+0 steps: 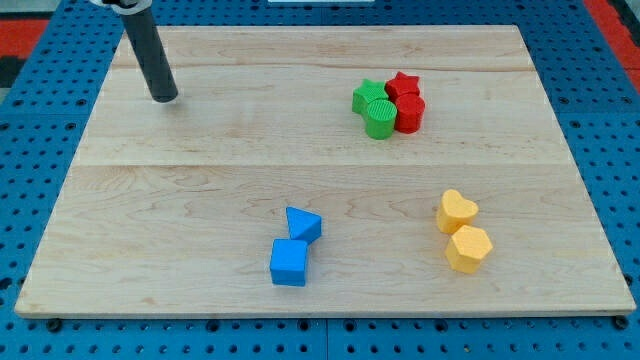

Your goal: Join the green star with red blocks and the green circle

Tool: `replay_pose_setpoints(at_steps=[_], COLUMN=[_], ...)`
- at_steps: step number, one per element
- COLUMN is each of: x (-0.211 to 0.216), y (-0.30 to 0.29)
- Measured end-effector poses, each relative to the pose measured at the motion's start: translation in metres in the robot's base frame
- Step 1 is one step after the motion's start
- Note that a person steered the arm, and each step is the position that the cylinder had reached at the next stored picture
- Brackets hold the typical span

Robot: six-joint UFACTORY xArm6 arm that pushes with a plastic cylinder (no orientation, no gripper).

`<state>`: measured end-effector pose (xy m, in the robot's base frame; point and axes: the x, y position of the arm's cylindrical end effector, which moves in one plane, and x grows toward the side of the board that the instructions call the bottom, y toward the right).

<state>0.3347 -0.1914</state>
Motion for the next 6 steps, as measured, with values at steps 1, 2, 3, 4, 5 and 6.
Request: replay_pose_setpoints(at_steps=[1,2,3,4,5,6], x=[0.012,0.034,0.052,0.073,0.091,0.106], y=[0.027,0.07,0.14,0.214,0.293,0.368])
